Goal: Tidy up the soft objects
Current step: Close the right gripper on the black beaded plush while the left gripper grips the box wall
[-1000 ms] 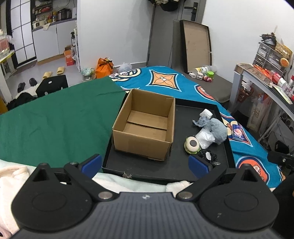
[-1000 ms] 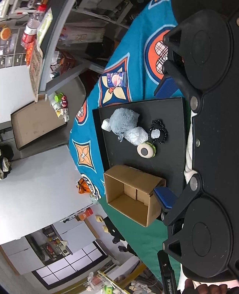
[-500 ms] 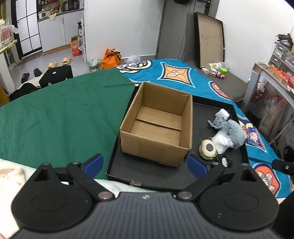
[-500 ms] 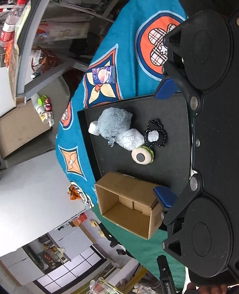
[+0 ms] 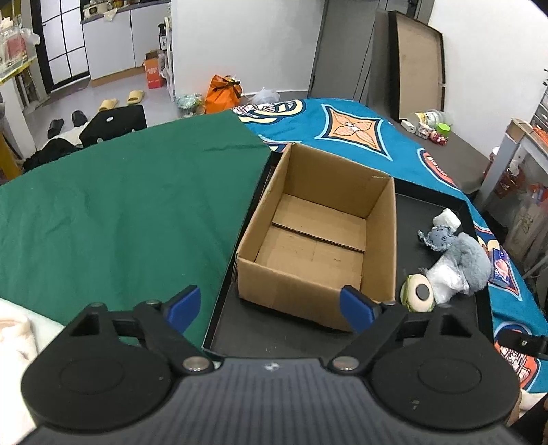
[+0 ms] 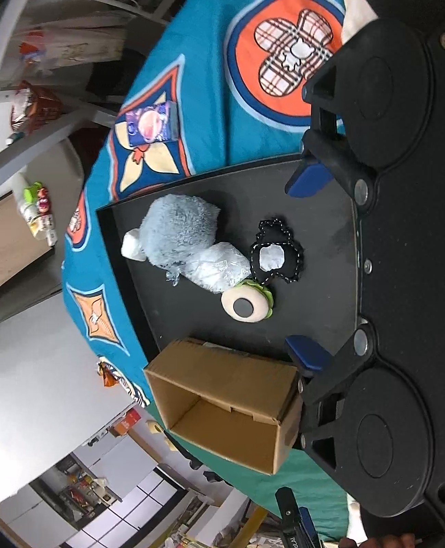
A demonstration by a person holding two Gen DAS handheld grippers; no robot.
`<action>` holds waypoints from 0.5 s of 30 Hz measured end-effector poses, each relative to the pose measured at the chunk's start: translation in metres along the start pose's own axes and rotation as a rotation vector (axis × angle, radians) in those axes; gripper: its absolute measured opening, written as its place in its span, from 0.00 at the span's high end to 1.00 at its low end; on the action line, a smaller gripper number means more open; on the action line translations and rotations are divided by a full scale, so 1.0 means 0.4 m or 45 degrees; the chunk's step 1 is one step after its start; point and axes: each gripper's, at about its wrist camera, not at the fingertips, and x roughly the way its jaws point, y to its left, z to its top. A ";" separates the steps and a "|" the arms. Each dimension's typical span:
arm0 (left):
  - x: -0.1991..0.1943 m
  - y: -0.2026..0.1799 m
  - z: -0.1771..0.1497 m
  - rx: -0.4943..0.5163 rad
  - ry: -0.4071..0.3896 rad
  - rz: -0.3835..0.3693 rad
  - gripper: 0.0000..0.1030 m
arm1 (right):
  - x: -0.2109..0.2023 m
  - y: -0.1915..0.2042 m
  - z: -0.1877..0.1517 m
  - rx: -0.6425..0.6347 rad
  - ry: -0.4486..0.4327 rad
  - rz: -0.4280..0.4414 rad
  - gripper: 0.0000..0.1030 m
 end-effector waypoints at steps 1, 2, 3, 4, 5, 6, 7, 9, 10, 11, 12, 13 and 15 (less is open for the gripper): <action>0.008 0.000 0.006 0.002 0.003 0.004 0.21 | 0.009 0.000 0.002 0.008 0.007 -0.002 0.18; 0.016 0.001 0.012 0.004 0.007 0.011 0.22 | 0.021 -0.001 0.005 0.013 0.016 -0.004 0.20; 0.025 0.002 0.018 0.004 0.012 0.015 0.25 | 0.034 -0.001 0.009 0.017 0.026 -0.007 0.21; 0.033 0.004 0.023 0.003 0.015 0.014 0.28 | 0.045 0.000 0.011 0.022 0.039 -0.008 0.22; 0.043 0.005 0.030 0.001 0.024 0.014 0.28 | 0.057 0.001 0.014 0.029 0.051 -0.008 0.22; 0.053 0.006 0.036 -0.001 0.033 0.013 0.29 | 0.066 0.003 0.017 0.031 0.061 -0.009 0.22; 0.063 0.006 0.042 -0.001 0.039 0.016 0.30 | 0.075 0.006 0.020 0.028 0.070 -0.013 0.22; 0.082 0.007 0.051 0.002 0.056 0.026 0.31 | 0.095 0.010 0.026 0.024 0.088 -0.025 0.22; 0.090 0.009 0.054 0.000 0.062 0.028 0.32 | 0.106 0.013 0.029 0.022 0.098 -0.029 0.22; 0.099 0.012 0.057 0.000 0.072 0.028 0.33 | 0.117 0.015 0.032 0.020 0.108 -0.037 0.23; 0.108 0.014 0.059 0.001 0.084 0.032 0.34 | 0.129 0.016 0.034 0.021 0.120 -0.047 0.25; 0.119 0.016 0.063 -0.001 0.095 0.035 0.36 | 0.138 0.017 0.033 0.022 0.131 -0.052 0.26; 0.138 0.028 0.070 -0.010 0.116 0.036 0.38 | 0.163 0.020 0.038 0.018 0.153 -0.061 0.27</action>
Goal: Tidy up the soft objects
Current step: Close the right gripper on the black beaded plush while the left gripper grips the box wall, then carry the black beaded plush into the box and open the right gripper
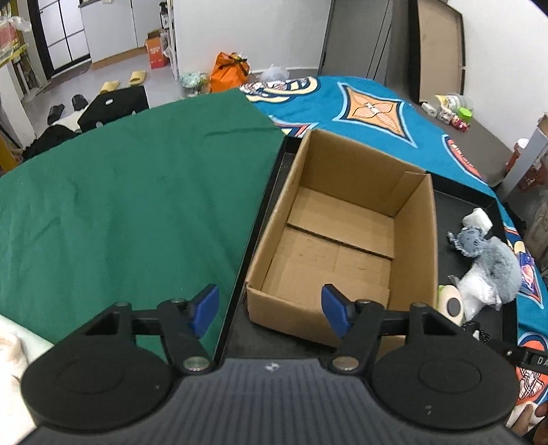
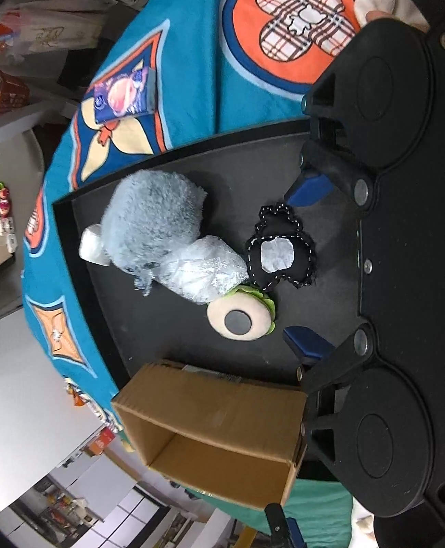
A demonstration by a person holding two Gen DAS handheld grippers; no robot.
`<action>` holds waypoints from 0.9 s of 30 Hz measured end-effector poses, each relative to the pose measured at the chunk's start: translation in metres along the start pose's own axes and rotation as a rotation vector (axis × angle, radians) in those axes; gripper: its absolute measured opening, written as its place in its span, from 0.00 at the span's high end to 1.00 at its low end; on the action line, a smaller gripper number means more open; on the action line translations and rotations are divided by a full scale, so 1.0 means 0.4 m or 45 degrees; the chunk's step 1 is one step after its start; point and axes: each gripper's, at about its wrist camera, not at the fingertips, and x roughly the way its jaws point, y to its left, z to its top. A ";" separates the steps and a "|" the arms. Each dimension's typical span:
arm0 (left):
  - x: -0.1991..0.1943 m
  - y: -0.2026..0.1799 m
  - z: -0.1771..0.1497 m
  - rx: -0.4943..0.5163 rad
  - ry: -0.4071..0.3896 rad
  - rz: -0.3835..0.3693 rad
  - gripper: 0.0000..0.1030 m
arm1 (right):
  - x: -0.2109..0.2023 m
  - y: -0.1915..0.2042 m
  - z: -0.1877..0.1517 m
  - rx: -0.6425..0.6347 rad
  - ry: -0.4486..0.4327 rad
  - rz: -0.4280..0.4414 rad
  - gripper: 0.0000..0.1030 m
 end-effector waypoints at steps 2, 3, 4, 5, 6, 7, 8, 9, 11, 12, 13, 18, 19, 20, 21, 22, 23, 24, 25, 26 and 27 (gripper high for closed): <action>0.016 0.006 0.007 -0.006 0.020 0.000 0.40 | 0.020 0.003 0.004 -0.004 0.022 -0.015 0.28; 0.023 0.008 0.011 -0.006 0.026 -0.001 0.42 | 0.031 0.005 0.005 -0.002 0.032 -0.025 0.29; 0.030 0.010 0.014 -0.004 0.031 0.000 0.44 | 0.039 0.005 0.006 0.003 0.041 -0.032 0.30; 0.035 0.010 0.017 -0.001 0.033 0.001 0.44 | 0.048 0.006 0.009 0.010 0.049 -0.039 0.30; 0.041 0.011 0.021 0.003 0.032 0.001 0.44 | 0.055 0.007 0.010 0.011 0.056 -0.048 0.30; 0.047 0.012 0.024 0.003 0.032 0.002 0.44 | 0.062 0.009 0.011 0.009 0.063 -0.062 0.30; 0.055 0.013 0.027 0.001 0.039 0.002 0.44 | 0.069 0.012 0.012 0.003 0.069 -0.073 0.30; 0.063 0.012 0.031 0.000 0.046 -0.001 0.44 | 0.075 0.015 0.013 -0.003 0.075 -0.082 0.31; 0.079 0.010 0.038 0.003 0.058 -0.007 0.46 | 0.088 0.022 0.014 -0.014 0.083 -0.105 0.32; 0.085 0.011 0.041 0.004 0.063 -0.008 0.49 | 0.092 0.024 0.016 -0.020 0.085 -0.117 0.34; 0.092 0.012 0.043 -0.001 0.071 -0.009 0.54 | 0.098 0.027 0.018 -0.030 0.086 -0.135 0.35; 0.114 0.016 0.045 -0.027 0.102 0.004 0.81 | 0.124 0.032 0.022 -0.077 0.112 -0.212 0.63; 0.113 0.019 0.045 -0.029 0.099 0.007 0.87 | 0.123 0.032 0.022 -0.080 0.108 -0.221 0.64; 0.111 0.023 0.045 -0.037 0.100 -0.004 0.88 | 0.120 0.030 0.023 -0.080 0.108 -0.222 0.67; 0.110 0.026 0.044 -0.041 0.104 -0.018 0.88 | 0.117 0.029 0.023 -0.080 0.107 -0.217 0.70; 0.107 0.026 0.041 -0.031 0.104 -0.026 0.88 | 0.112 0.029 0.023 -0.088 0.104 -0.216 0.73; 0.102 0.024 0.038 -0.015 0.103 -0.032 0.89 | 0.107 0.032 0.024 -0.101 0.097 -0.217 0.77; 0.100 0.023 0.036 -0.009 0.101 -0.042 0.89 | 0.100 0.032 0.025 -0.105 0.092 -0.215 0.80; 0.095 0.022 0.032 -0.005 0.095 -0.052 0.89 | 0.093 0.032 0.025 -0.107 0.087 -0.213 0.81; 0.090 0.021 0.028 0.001 0.089 -0.057 0.89 | 0.086 0.035 0.025 -0.110 0.084 -0.213 0.84; 0.086 0.019 0.024 0.008 0.082 -0.060 0.89 | 0.080 0.036 0.027 -0.113 0.080 -0.209 0.84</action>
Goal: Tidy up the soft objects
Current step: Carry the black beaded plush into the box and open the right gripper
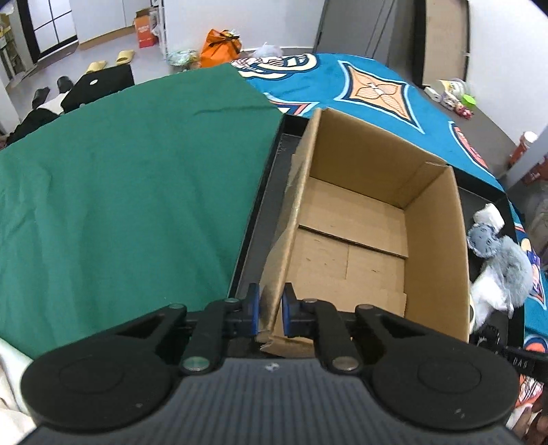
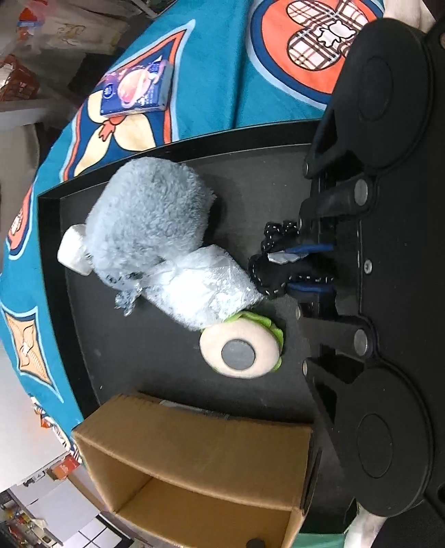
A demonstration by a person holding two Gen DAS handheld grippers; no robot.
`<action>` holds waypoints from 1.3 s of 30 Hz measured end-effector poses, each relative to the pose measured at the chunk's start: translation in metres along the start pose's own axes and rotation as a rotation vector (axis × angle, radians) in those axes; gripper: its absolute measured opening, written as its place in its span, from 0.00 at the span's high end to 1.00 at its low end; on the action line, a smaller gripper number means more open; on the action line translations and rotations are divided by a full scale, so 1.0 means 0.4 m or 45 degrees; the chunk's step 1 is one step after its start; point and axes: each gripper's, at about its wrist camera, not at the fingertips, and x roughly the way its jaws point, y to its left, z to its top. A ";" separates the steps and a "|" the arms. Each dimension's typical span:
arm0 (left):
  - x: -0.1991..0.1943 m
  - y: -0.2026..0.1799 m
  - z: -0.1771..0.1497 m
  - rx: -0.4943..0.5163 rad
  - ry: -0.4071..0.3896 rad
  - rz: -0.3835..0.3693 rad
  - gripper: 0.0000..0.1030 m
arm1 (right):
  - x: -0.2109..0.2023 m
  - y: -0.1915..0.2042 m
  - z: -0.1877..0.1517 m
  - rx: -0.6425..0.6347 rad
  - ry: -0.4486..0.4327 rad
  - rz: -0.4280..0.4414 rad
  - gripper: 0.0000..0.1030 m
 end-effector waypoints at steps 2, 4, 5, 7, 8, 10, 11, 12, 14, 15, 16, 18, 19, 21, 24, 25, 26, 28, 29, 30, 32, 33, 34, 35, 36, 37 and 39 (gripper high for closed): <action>-0.009 -0.004 -0.007 0.013 -0.015 -0.013 0.89 | -0.016 0.005 -0.002 -0.011 -0.011 -0.001 0.84; -0.021 -0.009 -0.010 0.031 -0.031 -0.031 0.89 | -0.023 0.015 -0.001 -0.021 -0.024 0.009 0.84; -0.029 -0.012 -0.012 0.040 -0.039 -0.039 0.89 | -0.028 0.015 -0.001 -0.022 -0.029 0.013 0.84; -0.038 -0.015 -0.012 0.048 -0.036 -0.048 0.89 | -0.041 0.017 0.000 -0.022 -0.042 0.019 0.84; -0.043 -0.017 -0.015 0.055 -0.032 -0.048 0.89 | -0.048 0.019 0.001 -0.024 -0.049 0.024 0.84; -0.051 -0.017 -0.021 0.065 -0.023 -0.056 0.89 | -0.068 0.023 0.004 -0.027 -0.069 0.034 0.84; -0.054 -0.018 -0.025 0.070 -0.017 -0.061 0.89 | -0.075 0.024 0.006 -0.029 -0.077 0.038 0.84; -0.058 -0.016 -0.029 0.071 -0.014 -0.066 0.89 | -0.086 0.027 0.008 -0.031 -0.088 0.045 0.84; -0.061 -0.014 -0.036 0.066 -0.014 -0.071 0.89 | -0.103 0.034 0.014 -0.041 -0.107 0.060 0.84; -0.060 -0.010 -0.037 0.059 -0.017 -0.068 0.89 | -0.113 0.039 0.017 -0.046 -0.116 0.067 0.84; -0.058 -0.008 -0.038 0.049 -0.019 -0.068 0.89 | -0.123 0.044 0.021 -0.051 -0.126 0.076 0.84; -0.054 -0.007 -0.038 0.040 -0.011 -0.073 0.89 | -0.144 0.053 0.029 -0.069 -0.153 0.092 0.84; -0.053 -0.008 -0.039 0.043 -0.009 -0.074 0.89 | -0.151 0.057 0.032 -0.076 -0.163 0.101 0.84; -0.050 -0.011 -0.043 0.051 0.001 -0.078 0.89 | -0.175 0.075 0.039 -0.097 -0.190 0.120 0.84; -0.045 -0.010 -0.045 0.056 0.018 -0.087 0.89 | -0.200 0.099 0.053 -0.121 -0.224 0.144 0.84; -0.044 -0.008 -0.048 0.054 0.019 -0.090 0.89 | -0.205 0.104 0.058 -0.129 -0.231 0.150 0.84; -0.044 -0.006 -0.048 0.048 0.020 -0.094 0.89 | -0.212 0.113 0.063 -0.139 -0.242 0.159 0.84; -0.039 -0.002 -0.049 0.037 0.030 -0.103 0.89 | -0.224 0.128 0.069 -0.158 -0.262 0.176 0.84; -0.037 -0.001 -0.050 0.034 0.036 -0.108 0.89 | -0.229 0.135 0.072 -0.165 -0.270 0.186 0.84; -0.035 -0.001 -0.052 0.034 0.041 -0.114 0.89 | -0.234 0.143 0.075 -0.174 -0.277 0.195 0.84; -0.033 -0.002 -0.052 0.037 0.047 -0.125 0.89 | -0.242 0.160 0.080 -0.197 -0.294 0.210 0.84; -0.032 -0.003 -0.053 0.040 0.050 -0.130 0.89 | -0.245 0.169 0.083 -0.208 -0.301 0.218 0.84; -0.032 -0.003 -0.054 0.044 0.051 -0.131 0.89 | -0.248 0.178 0.085 -0.214 -0.306 0.226 0.84; -0.031 -0.004 -0.054 0.049 0.052 -0.133 0.89 | -0.250 0.189 0.089 -0.224 -0.311 0.237 0.84; -0.031 -0.003 -0.053 0.050 0.053 -0.137 0.89 | -0.253 0.199 0.091 -0.233 -0.314 0.243 0.84; -0.030 -0.001 -0.053 0.049 0.054 -0.142 0.89 | -0.254 0.210 0.094 -0.246 -0.315 0.247 0.84; -0.027 0.004 -0.056 0.038 0.062 -0.157 0.88 | -0.253 0.231 0.097 -0.265 -0.313 0.259 0.84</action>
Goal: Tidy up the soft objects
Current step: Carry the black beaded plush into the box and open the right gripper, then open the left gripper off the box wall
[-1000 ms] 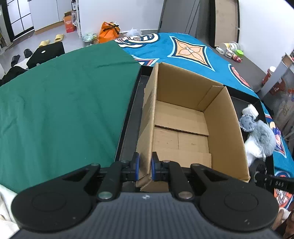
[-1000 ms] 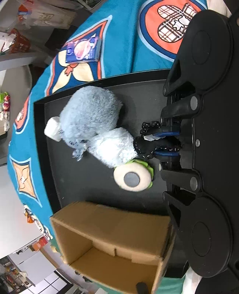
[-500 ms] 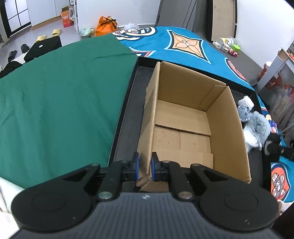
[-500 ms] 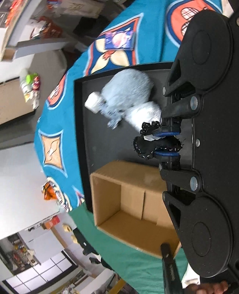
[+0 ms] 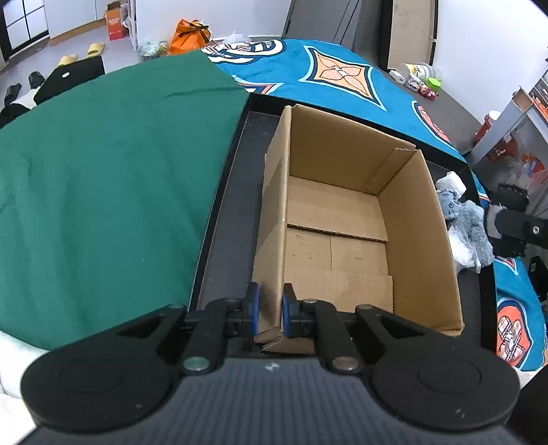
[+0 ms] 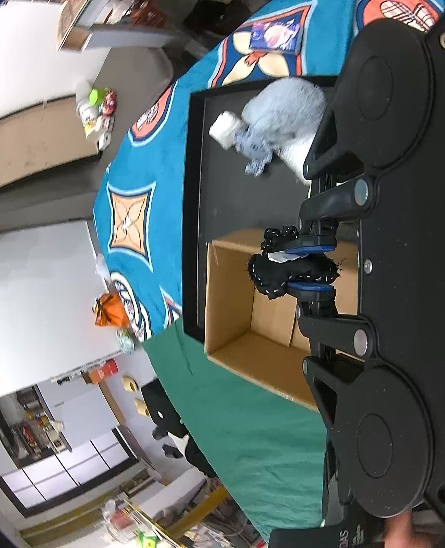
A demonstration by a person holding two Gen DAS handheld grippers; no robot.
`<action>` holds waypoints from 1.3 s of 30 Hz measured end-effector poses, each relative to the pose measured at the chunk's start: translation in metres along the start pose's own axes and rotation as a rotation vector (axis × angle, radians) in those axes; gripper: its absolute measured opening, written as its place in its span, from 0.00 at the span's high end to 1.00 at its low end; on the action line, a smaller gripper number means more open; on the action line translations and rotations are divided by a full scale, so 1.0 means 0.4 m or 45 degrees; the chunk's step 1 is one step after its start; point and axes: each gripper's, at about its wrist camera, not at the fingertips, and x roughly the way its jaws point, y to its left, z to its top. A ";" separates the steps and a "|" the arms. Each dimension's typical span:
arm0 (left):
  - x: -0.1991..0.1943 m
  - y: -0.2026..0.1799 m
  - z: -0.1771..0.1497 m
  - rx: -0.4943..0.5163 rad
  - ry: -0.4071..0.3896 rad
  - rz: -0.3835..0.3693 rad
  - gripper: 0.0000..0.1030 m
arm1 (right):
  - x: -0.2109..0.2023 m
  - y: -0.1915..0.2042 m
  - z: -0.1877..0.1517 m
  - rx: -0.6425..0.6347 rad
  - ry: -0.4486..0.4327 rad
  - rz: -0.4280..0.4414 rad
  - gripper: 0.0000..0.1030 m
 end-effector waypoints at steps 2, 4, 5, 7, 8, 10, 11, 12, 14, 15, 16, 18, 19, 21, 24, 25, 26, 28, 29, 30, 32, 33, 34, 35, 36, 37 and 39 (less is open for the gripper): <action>0.003 0.008 -0.002 -0.013 0.009 -0.019 0.88 | 0.006 0.022 0.005 -0.019 0.000 0.017 0.84; 0.006 0.013 -0.002 -0.030 0.013 -0.028 0.88 | 0.012 0.043 0.008 -0.035 0.002 0.033 0.84; 0.006 0.013 -0.002 -0.035 0.009 -0.028 0.88 | 0.017 0.053 0.010 -0.042 0.006 0.042 0.84; 0.005 0.013 -0.002 -0.035 0.000 -0.029 0.88 | 0.027 0.074 0.012 -0.056 0.014 0.057 0.84; 0.004 0.013 -0.004 -0.034 0.000 -0.035 0.88 | 0.033 0.084 0.013 -0.060 0.017 0.063 0.84; 0.007 0.014 -0.005 -0.035 0.002 -0.044 0.87 | 0.041 0.097 0.019 -0.060 0.013 0.077 0.83; 0.007 0.016 -0.005 -0.039 0.004 -0.049 0.87 | 0.045 0.103 0.024 -0.057 0.006 0.084 0.82; 0.009 0.018 -0.004 -0.043 0.004 -0.052 0.87 | 0.048 0.110 0.030 -0.056 -0.002 0.086 0.80; 0.009 0.024 -0.003 -0.053 0.006 -0.061 0.87 | 0.051 0.120 0.040 -0.053 -0.021 0.110 0.73; 0.010 0.027 -0.004 -0.060 0.012 -0.070 0.87 | 0.053 0.127 0.045 -0.054 -0.033 0.135 0.55; 0.012 0.030 -0.003 -0.066 0.019 -0.078 0.87 | 0.053 0.131 0.048 -0.055 -0.034 0.150 0.47; 0.013 0.036 -0.002 -0.080 0.024 -0.091 0.87 | 0.050 0.137 0.050 -0.058 -0.053 0.131 0.38; 0.013 0.037 -0.002 -0.084 0.022 -0.095 0.87 | 0.049 0.137 0.049 -0.065 -0.060 0.113 0.37; 0.012 0.036 -0.003 -0.085 0.016 -0.092 0.87 | 0.053 0.125 0.045 -0.053 -0.033 0.094 0.37; 0.009 0.035 -0.004 -0.089 0.007 -0.075 0.86 | 0.056 0.092 0.034 -0.010 0.004 0.072 0.37; 0.009 0.033 -0.004 -0.089 0.007 -0.070 0.86 | 0.055 0.084 0.028 -0.005 0.008 0.059 0.36; 0.008 0.033 -0.004 -0.089 0.006 -0.066 0.86 | 0.052 0.073 0.024 -0.002 0.011 0.047 0.35; 0.006 0.033 -0.004 -0.094 0.000 -0.057 0.82 | 0.046 0.052 0.014 0.007 0.014 0.029 0.34; 0.005 0.033 -0.004 -0.097 -0.005 -0.050 0.80 | 0.043 0.043 0.010 0.012 0.017 0.021 0.33; 0.001 0.033 -0.005 -0.102 -0.013 -0.038 0.73 | 0.042 0.035 0.007 0.016 0.019 0.014 0.33; -0.006 0.030 -0.006 -0.101 -0.033 -0.005 0.59 | 0.038 0.018 0.000 0.018 0.020 -0.001 0.32; -0.010 0.030 -0.007 -0.098 -0.044 0.005 0.53 | 0.036 0.007 -0.003 0.021 0.020 -0.013 0.32; -0.013 0.028 -0.007 -0.094 -0.052 0.012 0.49 | 0.038 -0.003 -0.004 0.025 0.022 -0.024 0.32; -0.014 0.025 -0.007 -0.090 -0.056 0.016 0.48 | 0.038 -0.016 -0.006 0.031 0.022 -0.035 0.31; -0.016 0.023 -0.008 -0.084 -0.059 0.020 0.45 | 0.037 -0.028 -0.009 0.037 0.023 -0.041 0.31; -0.016 0.020 -0.007 -0.080 -0.062 0.026 0.43 | 0.037 -0.041 -0.011 0.045 0.023 -0.048 0.31; -0.017 0.013 -0.007 -0.070 -0.076 0.051 0.39 | 0.036 -0.065 -0.015 0.059 0.023 -0.061 0.31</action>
